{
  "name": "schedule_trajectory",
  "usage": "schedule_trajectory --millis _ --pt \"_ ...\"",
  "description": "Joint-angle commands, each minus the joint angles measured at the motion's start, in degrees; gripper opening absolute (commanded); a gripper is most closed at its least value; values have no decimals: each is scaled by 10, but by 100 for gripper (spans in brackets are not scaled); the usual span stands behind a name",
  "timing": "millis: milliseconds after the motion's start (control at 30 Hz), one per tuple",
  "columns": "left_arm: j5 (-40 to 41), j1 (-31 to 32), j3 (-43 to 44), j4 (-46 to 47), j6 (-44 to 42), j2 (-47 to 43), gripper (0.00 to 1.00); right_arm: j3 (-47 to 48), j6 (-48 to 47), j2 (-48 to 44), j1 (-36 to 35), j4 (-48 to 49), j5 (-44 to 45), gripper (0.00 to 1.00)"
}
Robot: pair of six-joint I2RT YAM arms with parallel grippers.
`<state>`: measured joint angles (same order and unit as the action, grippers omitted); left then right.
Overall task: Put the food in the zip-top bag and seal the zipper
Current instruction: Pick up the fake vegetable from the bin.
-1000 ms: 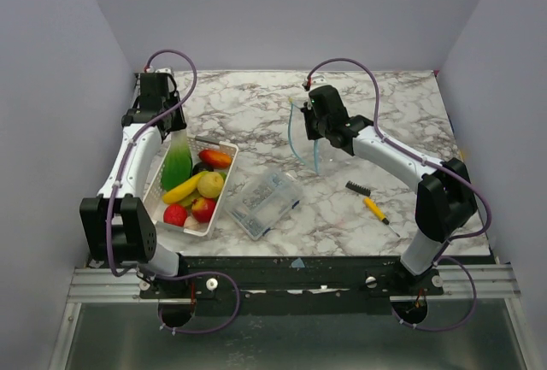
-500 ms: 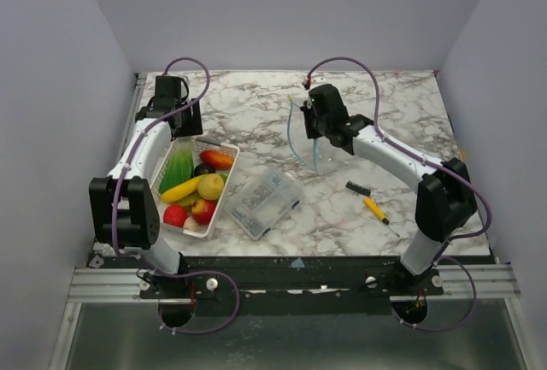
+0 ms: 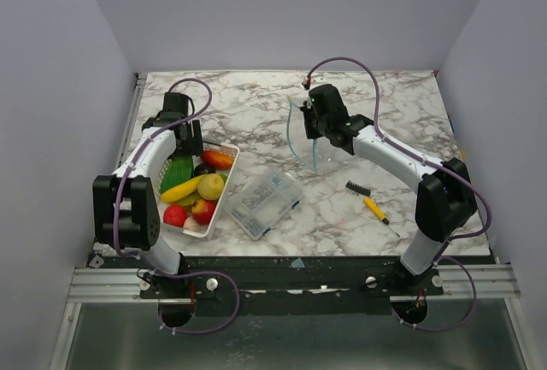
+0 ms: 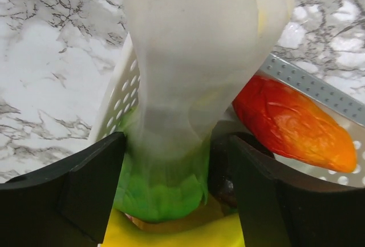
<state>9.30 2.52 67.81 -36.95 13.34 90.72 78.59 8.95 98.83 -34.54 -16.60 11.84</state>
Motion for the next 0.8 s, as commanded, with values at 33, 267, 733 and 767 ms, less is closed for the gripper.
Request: schedule_trajectory --millis 33,267,733,767 --pt "60 5 2 -5 1 21 61 5 3 -4 -2 -6 -8 1" --pt "90 16 33 -30 -8 -20 18 4 5 -9 -2 -1 -9 1" --pt "244 126 188 -151 -27 -131 11 24 4 -7 -3 -5 2 1" --pt "249 134 204 -164 -28 -135 10 26 4 -7 -3 -5 3 1"
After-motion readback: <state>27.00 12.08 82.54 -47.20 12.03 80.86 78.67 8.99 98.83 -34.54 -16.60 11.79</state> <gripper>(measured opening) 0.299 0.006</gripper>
